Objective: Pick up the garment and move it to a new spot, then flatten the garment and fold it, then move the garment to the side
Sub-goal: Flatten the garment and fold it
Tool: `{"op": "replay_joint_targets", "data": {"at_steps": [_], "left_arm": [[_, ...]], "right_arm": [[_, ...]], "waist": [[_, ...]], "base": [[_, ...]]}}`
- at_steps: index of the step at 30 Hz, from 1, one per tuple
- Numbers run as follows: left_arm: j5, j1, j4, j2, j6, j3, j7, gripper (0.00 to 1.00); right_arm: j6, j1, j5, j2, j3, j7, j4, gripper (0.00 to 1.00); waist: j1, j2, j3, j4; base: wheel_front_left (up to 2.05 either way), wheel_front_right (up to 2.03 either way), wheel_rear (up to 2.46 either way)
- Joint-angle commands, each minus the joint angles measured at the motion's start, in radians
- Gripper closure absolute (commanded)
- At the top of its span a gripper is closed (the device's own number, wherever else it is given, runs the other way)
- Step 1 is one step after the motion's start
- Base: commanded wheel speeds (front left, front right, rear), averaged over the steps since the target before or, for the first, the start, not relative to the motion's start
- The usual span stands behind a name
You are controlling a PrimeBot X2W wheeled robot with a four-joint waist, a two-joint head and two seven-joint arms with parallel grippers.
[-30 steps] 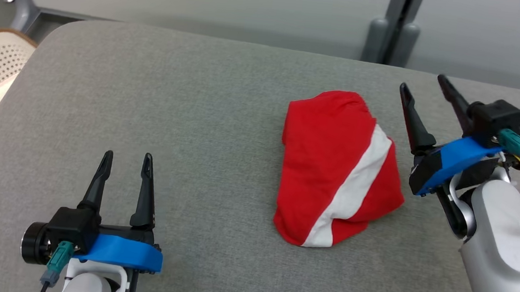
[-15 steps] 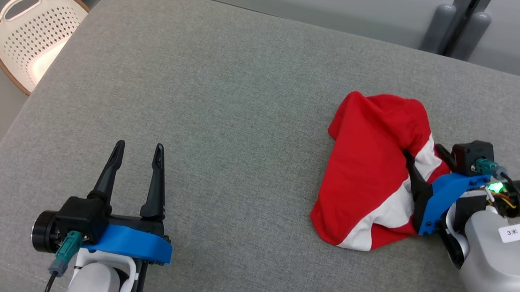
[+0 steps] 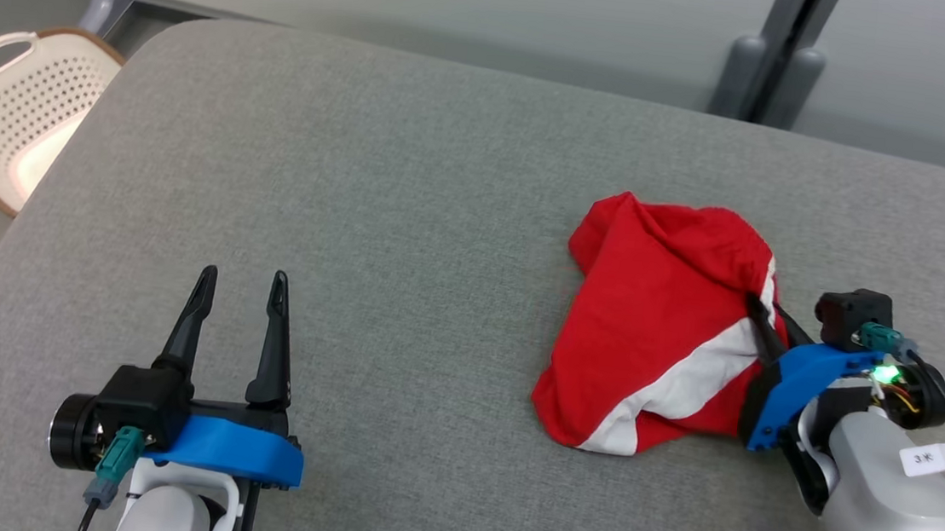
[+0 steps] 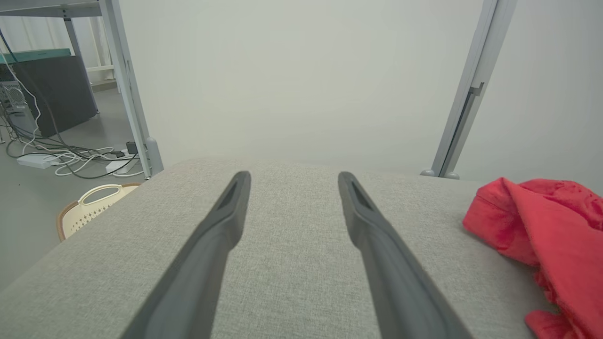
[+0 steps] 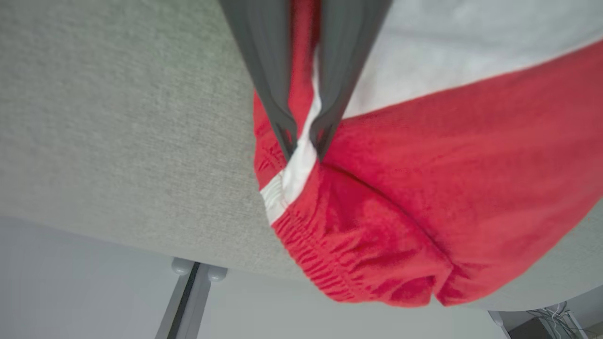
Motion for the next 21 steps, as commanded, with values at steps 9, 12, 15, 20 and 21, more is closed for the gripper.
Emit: {"op": "replay_joint_targets", "data": {"at_steps": [9,12,15,20,21], "left_arm": [[0.013,0.047,-0.006,0.002,-0.013,0.036,-0.005,0.0],[0.013,0.055,-0.009,0.001,-0.016,0.036,-0.005,0.0],[0.01,0.055,-0.013,0.001,-0.015,0.032,-0.005,0.0],[0.0,0.061,-0.014,0.0,-0.011,0.026,-0.005,0.0],[-0.002,0.062,-0.014,0.0,-0.011,0.024,-0.005,0.0]], "right_arm": [[0.0,0.084,0.015,-0.154,-0.068,-0.014,-0.158,1.0],[0.0,0.086,0.016,-0.189,-0.111,-0.014,-0.216,1.0],[0.0,0.074,-0.007,-0.207,-0.119,-0.014,-0.276,1.0],[0.0,0.07,-0.039,-0.166,-0.076,-0.014,-0.381,1.0],[0.0,0.077,-0.044,-0.154,-0.063,-0.014,-0.401,1.0]], "waist": [[0.0,-0.0001,-0.084,-0.093],[0.0,-0.0001,-0.092,-0.103],[0.0,-0.0001,-0.092,-0.108],[0.0,-0.0001,-0.094,-0.102],[0.0,-0.0001,-0.095,-0.098]], "base": [[0.0,0.0,0.0],[0.0,0.0,0.0],[0.0,0.0,0.0],[0.0,0.0,0.0],[0.0,0.0,0.0]]}}
